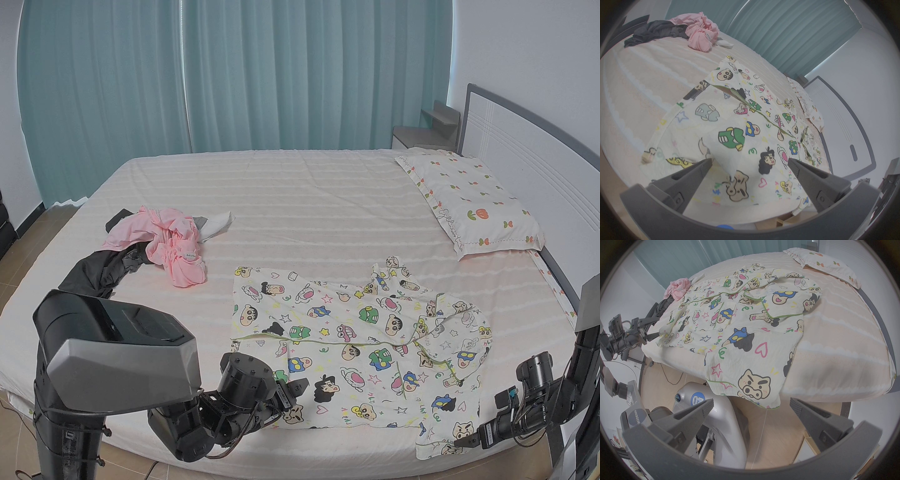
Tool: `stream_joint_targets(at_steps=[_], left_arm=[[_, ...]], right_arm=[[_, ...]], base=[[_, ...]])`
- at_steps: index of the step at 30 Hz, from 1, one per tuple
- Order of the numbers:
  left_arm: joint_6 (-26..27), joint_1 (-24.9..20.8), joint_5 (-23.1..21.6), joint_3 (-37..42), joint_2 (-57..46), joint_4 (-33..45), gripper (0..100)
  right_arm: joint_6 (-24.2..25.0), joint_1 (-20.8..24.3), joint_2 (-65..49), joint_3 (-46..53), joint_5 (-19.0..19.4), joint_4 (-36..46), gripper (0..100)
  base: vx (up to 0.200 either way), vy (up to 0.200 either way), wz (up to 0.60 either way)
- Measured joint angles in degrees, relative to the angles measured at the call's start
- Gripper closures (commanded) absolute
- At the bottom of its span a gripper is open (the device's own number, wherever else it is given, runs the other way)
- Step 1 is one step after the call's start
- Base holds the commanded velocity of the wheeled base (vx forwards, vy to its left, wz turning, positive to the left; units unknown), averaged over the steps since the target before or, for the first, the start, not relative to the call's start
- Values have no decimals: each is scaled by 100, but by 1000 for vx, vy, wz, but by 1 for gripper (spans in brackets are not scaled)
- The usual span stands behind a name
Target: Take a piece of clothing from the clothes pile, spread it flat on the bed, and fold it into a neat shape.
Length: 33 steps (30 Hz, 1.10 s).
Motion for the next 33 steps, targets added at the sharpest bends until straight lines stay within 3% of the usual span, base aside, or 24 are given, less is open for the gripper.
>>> stream_joint_targets(at_steps=[15,19,24,33], left_arm=[[-10,256,508,-523,221,-5,0],[-249,330,492,-606,229,-5,0],[-544,417,163,-692,205,-2,0],[-152,645,148,-802,202,-67,0]], right_arm=[[0,2,0,0,-6,18,0],[2,6,0,0,-6,18,0],[2,6,-2,0,-6,18,0],[0,6,-4,0,-11,18,0]], base=[[0,0,0],[0,0,0],[0,0,0],[0,0,0]])
